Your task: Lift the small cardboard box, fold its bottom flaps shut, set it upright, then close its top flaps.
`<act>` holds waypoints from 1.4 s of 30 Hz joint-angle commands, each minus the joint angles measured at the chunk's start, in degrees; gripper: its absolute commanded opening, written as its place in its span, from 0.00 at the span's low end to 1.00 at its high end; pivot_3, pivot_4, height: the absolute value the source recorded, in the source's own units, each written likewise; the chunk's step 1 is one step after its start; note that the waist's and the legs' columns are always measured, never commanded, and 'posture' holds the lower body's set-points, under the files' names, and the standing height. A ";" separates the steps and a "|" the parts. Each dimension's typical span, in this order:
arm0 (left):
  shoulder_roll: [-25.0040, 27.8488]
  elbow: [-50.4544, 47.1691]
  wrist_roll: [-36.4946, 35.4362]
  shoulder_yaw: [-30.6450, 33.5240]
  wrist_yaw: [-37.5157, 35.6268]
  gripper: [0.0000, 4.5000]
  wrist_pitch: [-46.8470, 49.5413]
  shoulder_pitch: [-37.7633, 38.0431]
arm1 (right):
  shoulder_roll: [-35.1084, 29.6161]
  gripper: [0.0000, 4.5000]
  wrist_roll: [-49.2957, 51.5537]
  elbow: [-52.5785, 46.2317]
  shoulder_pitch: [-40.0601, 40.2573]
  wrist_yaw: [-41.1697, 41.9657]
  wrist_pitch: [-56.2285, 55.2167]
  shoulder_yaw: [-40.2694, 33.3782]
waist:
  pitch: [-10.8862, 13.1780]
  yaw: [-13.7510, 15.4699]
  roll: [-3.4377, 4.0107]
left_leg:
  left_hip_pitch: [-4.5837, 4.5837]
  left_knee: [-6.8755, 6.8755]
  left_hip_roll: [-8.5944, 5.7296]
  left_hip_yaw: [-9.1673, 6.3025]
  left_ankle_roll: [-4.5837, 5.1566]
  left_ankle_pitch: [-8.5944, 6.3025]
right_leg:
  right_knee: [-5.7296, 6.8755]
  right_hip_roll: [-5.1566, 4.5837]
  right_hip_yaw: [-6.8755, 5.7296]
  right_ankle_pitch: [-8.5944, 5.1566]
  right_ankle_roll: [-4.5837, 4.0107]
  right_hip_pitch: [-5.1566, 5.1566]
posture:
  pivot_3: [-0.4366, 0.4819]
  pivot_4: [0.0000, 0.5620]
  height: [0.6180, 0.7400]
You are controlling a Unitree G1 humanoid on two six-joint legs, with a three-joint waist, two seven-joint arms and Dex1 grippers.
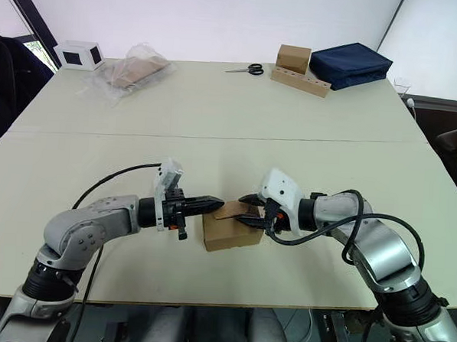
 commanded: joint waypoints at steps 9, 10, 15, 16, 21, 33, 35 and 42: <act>2.33 -2.62 1.28 -1.15 -2.19 0.00 -0.89 1.18 | 1.51 0.41 7.39 -2.08 0.37 -2.48 4.17 -5.62 | -0.01 -0.09 0.01 | 0.01 0.00 0.00 0.01 0.01 -0.01 | 0.00 0.01 0.00 0.00 0.00 0.01 | 0.48 0.27 1.00; 2.24 -3.42 -0.26 -0.13 -2.19 0.00 -0.07 1.29 | 2.01 0.41 8.22 -2.01 0.35 -2.90 4.58 -6.07 | -0.01 -0.12 0.01 | 0.01 -0.01 0.00 0.01 0.02 -0.01 | 0.00 0.01 0.00 0.00 0.00 0.01 | 0.48 0.27 1.00; 2.09 -6.31 -5.13 4.69 -1.21 0.00 1.24 2.62 | 3.08 0.41 11.08 -2.29 0.66 -4.04 6.19 -7.29 | 0.00 -0.15 0.00 | 0.01 -0.01 0.01 0.00 0.02 -0.01 | 0.00 0.01 0.00 0.00 0.00 0.00 | 0.48 0.27 1.00; 2.17 -6.77 -5.32 5.24 -0.99 0.00 0.97 2.78 | 3.04 0.41 11.35 -2.43 0.85 -4.16 6.30 -7.29 | 0.00 -0.15 0.00 | 0.01 -0.01 0.01 0.00 0.02 -0.01 | 0.00 0.01 0.00 0.00 0.00 0.00 | 0.48 0.27 1.00; 2.50 -9.50 -3.28 5.36 0.28 0.00 -1.64 4.29 | 3.05 0.41 12.18 -3.40 2.38 -5.11 6.14 -6.94 | 0.00 -0.10 0.00 | 0.01 -0.01 0.00 0.00 0.02 -0.01 | 0.00 0.00 0.00 0.00 0.00 0.00 | 0.48 0.27 1.00; 3.81 -9.76 4.16 -2.75 0.79 0.00 -3.69 5.26 | 3.31 0.41 11.31 -4.46 6.13 -6.11 6.14 -3.55 | 0.00 -0.10 0.00 | 0.00 -0.01 0.01 0.00 0.02 -0.01 | -0.01 0.03 0.00 0.00 0.00 0.00 | 0.48 0.27 1.00; 4.27 -9.25 4.76 -3.74 1.10 0.00 -2.60 4.66 | 3.13 0.41 10.93 -4.29 6.56 -6.20 6.44 -2.63 | 0.00 -0.09 0.00 | 0.01 -0.01 0.01 0.00 0.02 -0.01 | -0.01 0.02 0.00 0.00 0.00 0.00 | 0.48 0.27 1.00; 5.68 -8.96 5.01 -5.42 1.49 0.00 1.73 2.75 | 2.34 0.41 8.19 -3.20 6.93 -6.70 6.01 -0.14 | -0.03 -0.11 0.01 | 0.05 -0.01 0.00 0.00 0.03 -0.02 | -0.01 0.03 0.00 0.00 0.00 0.06 | 0.48 0.27 1.00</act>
